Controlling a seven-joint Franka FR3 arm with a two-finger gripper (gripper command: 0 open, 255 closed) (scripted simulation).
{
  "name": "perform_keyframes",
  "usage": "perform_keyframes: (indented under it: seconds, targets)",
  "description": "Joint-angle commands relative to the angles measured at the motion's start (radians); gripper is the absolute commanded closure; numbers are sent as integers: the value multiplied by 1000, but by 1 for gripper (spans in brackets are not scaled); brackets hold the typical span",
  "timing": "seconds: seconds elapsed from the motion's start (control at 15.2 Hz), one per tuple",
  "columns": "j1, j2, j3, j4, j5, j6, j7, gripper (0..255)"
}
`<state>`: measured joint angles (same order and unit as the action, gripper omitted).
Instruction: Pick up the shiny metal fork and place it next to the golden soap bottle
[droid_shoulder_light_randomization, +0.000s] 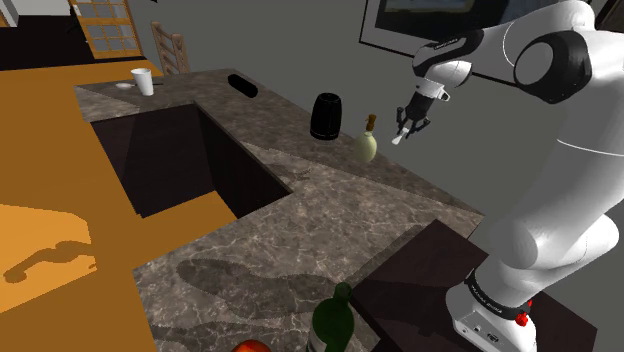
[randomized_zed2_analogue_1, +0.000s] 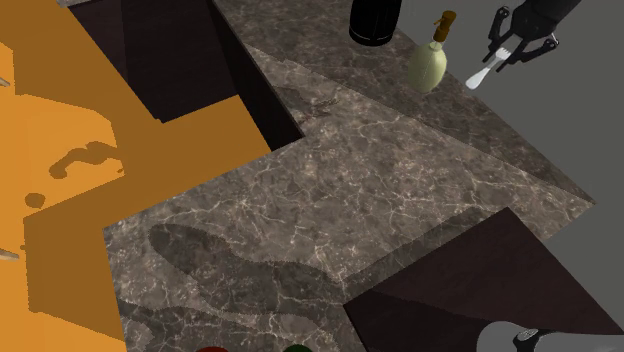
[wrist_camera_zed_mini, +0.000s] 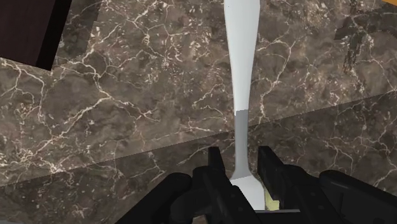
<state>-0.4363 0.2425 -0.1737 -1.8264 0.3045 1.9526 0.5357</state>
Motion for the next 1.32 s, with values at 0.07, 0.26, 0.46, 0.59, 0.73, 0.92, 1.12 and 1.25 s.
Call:
perform_keyframes:
  seconds: [0.07,0.26,0.46,0.59,0.73,0.92,1.12,1.25]
  targets:
    - [0,16,2,-22,8,38,-11,255]
    - [0,33,4,-41,16,71,-22,255]
    - [-1,51,7,-57,24,104,-33,255]
    - [-1,64,8,-66,30,125,-41,255]
    - [-2,78,10,-75,36,147,-49,255]
    - [-3,100,14,-87,46,178,-61,255]
    - [-5,123,17,-96,57,209,-73,255]
    - [-6,139,20,-101,64,229,-82,255]
